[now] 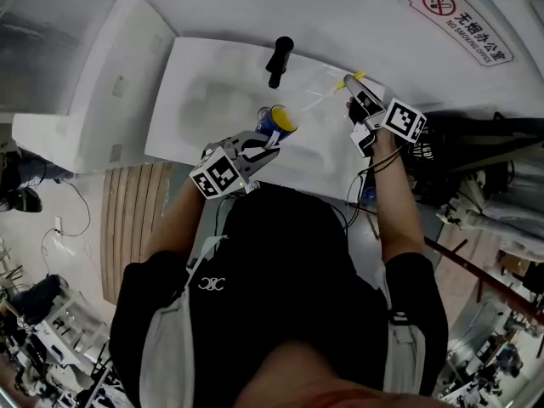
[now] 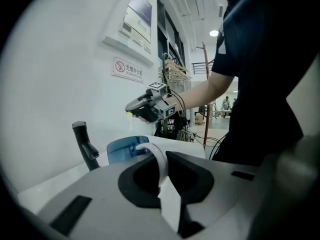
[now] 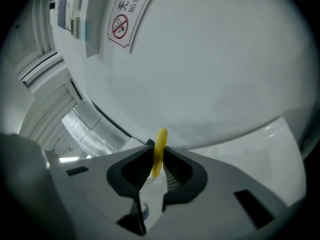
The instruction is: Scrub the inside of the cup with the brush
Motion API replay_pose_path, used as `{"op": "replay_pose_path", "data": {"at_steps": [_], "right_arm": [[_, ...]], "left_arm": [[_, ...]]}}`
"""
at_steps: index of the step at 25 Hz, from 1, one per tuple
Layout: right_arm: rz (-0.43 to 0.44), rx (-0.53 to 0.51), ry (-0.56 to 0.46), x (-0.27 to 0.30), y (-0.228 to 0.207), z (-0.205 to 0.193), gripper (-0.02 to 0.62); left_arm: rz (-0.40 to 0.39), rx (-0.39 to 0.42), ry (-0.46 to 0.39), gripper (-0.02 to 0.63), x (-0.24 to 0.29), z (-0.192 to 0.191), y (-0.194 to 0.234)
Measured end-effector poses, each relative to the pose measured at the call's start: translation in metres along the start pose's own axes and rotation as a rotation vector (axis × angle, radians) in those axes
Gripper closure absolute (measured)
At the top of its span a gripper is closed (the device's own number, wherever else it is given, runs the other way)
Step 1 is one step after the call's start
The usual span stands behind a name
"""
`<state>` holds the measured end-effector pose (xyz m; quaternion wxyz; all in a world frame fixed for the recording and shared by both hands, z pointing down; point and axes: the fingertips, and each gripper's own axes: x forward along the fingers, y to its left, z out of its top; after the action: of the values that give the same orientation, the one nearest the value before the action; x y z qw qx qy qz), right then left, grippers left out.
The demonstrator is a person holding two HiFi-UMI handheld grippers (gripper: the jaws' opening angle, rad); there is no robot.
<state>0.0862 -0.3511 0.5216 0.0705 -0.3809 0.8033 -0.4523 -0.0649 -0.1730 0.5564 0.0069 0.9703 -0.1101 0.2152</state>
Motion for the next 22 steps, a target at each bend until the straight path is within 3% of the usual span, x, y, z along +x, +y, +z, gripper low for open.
{"op": "replay_pose_path", "data": {"at_steps": [4, 8, 16, 22], "right_arm": [[0.036, 0.01, 0.089, -0.024, 0.0, -0.027, 0.54], [0.129, -0.067, 0.118, -0.046, 0.034, -0.039, 0.545], [0.247, -0.394, 0.171, -0.053, 0.119, -0.047, 0.545], [0.331, -0.432, 0.082, -0.025, 0.147, -0.028, 0.545]], "left_arm": [[0.042, -0.091, 0.017, 0.568, -0.002, -0.018, 0.015], [0.047, -0.102, 0.033, 0.568, 0.001, -0.024, 0.023], [-0.046, 0.029, 0.143, 0.568, 0.02, -0.026, 0.008], [-0.114, 0.136, 0.165, 0.571, 0.028, -0.013, -0.016]]}}
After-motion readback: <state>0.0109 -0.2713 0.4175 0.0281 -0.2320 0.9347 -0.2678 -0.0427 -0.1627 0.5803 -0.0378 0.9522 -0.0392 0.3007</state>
